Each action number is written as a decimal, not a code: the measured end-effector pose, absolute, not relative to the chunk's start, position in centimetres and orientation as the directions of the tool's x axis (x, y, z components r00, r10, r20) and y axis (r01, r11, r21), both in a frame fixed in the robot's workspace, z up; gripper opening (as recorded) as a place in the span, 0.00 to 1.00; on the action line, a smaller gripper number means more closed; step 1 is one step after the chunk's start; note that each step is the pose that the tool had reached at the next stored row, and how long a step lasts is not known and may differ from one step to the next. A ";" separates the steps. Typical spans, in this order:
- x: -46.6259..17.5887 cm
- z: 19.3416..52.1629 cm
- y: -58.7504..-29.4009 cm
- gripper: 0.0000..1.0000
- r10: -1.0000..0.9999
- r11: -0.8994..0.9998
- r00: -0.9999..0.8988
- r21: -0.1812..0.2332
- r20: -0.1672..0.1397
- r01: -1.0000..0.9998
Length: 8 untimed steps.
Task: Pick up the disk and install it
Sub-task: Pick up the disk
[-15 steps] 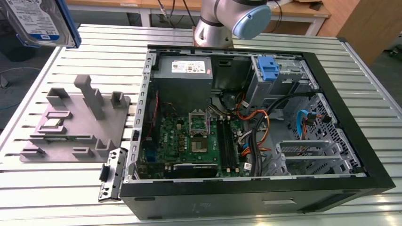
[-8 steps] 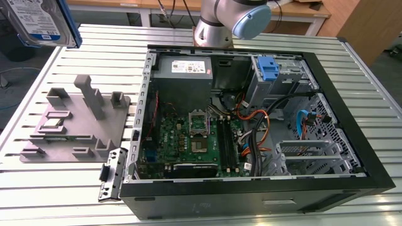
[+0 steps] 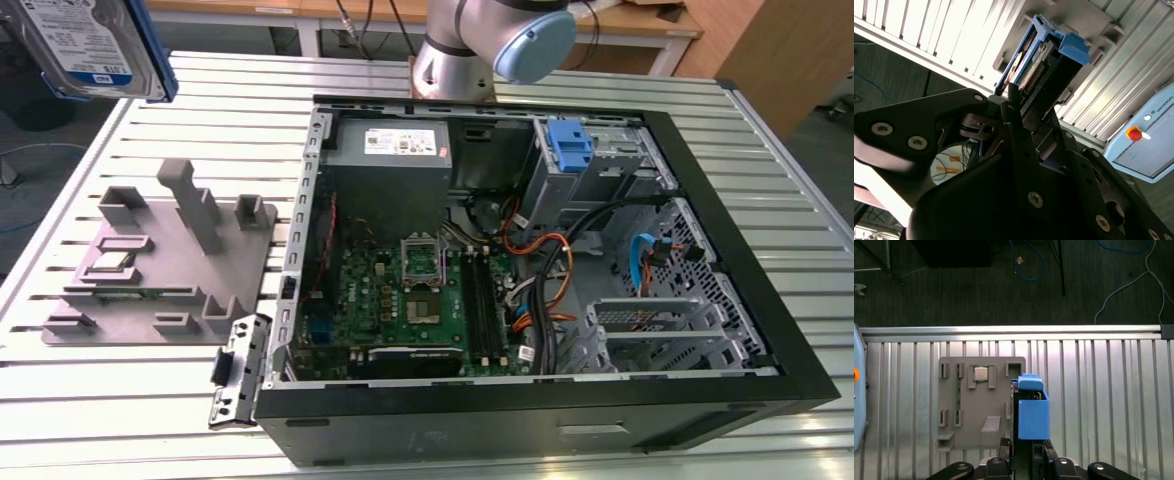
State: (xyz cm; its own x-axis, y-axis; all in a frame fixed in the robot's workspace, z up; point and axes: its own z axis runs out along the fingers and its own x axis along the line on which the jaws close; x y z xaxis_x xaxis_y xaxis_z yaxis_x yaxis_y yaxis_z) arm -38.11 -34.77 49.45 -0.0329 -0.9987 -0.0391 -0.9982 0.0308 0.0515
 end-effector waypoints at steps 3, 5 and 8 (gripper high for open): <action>-38.0 49.4 -34.7 0.35 -0.999 0.031 -0.033 0.052 -0.039 -0.998; -37.9 49.4 -34.7 0.35 -0.999 0.031 -0.033 0.052 -0.039 -0.998; -37.7 49.4 -34.7 0.35 -0.999 0.031 -0.033 0.052 -0.039 -0.998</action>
State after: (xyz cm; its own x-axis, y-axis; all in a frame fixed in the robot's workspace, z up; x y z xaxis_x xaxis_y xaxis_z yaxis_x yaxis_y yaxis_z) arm -37.74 -34.73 49.44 -0.0329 -0.9987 -0.0391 -0.9982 0.0309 0.0515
